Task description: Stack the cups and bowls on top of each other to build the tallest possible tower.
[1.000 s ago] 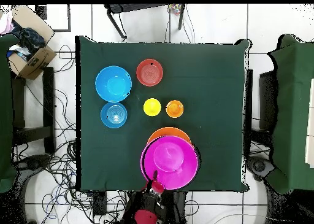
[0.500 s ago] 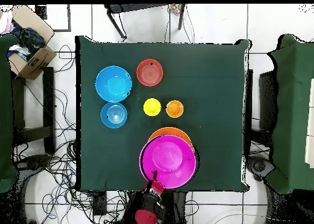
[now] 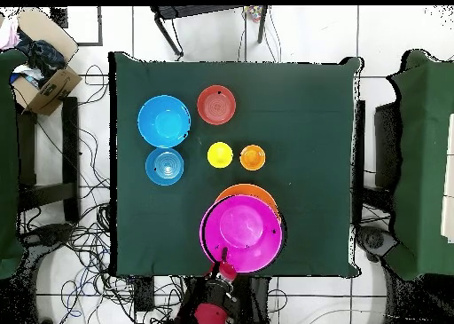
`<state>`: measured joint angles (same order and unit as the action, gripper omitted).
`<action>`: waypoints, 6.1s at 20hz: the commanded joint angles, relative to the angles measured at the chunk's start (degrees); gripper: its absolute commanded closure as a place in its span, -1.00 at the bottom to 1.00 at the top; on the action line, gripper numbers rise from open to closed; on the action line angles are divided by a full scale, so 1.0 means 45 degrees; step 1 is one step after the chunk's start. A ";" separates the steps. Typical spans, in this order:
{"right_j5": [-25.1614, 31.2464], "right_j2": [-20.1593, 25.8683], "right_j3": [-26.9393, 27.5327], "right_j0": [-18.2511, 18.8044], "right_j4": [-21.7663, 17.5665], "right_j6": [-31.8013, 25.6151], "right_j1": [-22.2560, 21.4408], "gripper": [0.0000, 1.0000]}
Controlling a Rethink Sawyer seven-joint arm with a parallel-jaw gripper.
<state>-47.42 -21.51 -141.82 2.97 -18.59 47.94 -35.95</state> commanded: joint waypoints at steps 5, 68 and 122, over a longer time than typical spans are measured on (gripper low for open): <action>-0.0152 0.1042 0.1303 0.0298 0.0725 0.3877 -0.0076 1.00; 0.0987 0.1257 0.1702 0.0312 -0.0553 0.6680 -0.0709 -1.00; 0.3947 0.1564 0.2671 0.1968 -0.1132 0.6488 0.0462 -1.00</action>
<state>-40.11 -20.87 -136.59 10.70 -22.56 67.78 -34.93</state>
